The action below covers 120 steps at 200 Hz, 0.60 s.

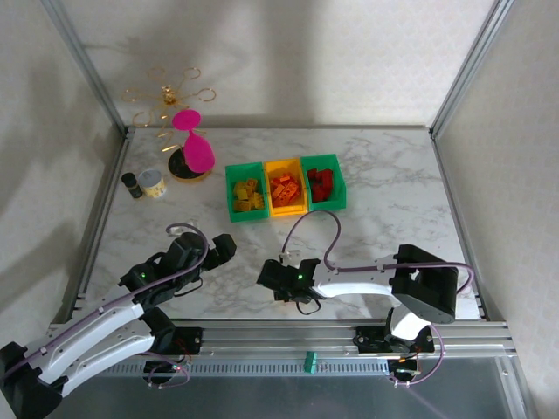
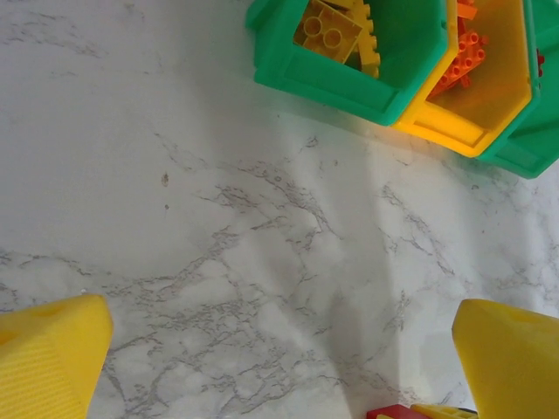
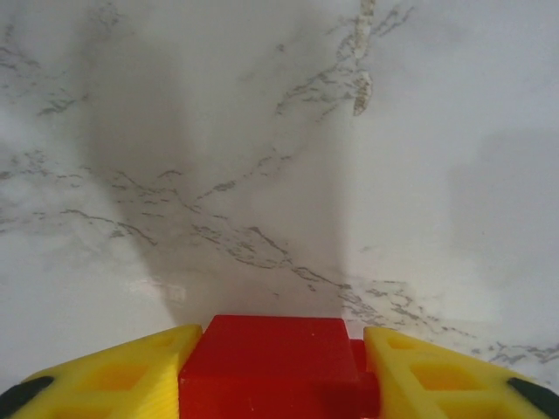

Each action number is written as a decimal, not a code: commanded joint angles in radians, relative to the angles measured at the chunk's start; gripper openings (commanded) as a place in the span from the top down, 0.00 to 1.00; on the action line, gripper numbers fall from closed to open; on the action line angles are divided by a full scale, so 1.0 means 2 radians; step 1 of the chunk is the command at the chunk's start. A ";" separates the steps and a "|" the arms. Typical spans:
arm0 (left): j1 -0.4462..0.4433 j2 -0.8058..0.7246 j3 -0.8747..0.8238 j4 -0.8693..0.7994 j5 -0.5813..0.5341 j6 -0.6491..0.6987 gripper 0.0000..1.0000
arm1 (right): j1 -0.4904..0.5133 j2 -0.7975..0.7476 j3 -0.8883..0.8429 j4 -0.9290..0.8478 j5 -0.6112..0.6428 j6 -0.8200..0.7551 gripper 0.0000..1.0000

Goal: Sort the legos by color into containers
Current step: Pick up the lego from the bottom-center of the table.

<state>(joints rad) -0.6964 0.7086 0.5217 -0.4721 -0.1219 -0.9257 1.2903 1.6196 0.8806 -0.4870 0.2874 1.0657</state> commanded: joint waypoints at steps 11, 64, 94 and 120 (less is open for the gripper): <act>0.004 0.001 -0.001 0.008 0.010 -0.010 0.00 | 0.005 0.001 0.015 -0.004 0.016 -0.011 0.65; 0.004 0.024 0.033 0.021 -0.004 0.005 0.00 | -0.032 -0.065 0.031 -0.018 0.057 -0.061 0.66; 0.004 0.054 0.055 0.056 -0.012 0.033 0.00 | -0.101 -0.095 0.046 -0.012 0.094 -0.128 0.66; 0.004 0.093 0.078 0.103 -0.006 0.045 0.00 | -0.181 -0.099 0.073 0.035 0.106 -0.204 0.65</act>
<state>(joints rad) -0.6964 0.8402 0.6212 -0.3771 -0.1207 -0.8799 1.0470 1.4364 0.9691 -0.4843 0.4274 0.8295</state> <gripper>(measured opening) 0.996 0.419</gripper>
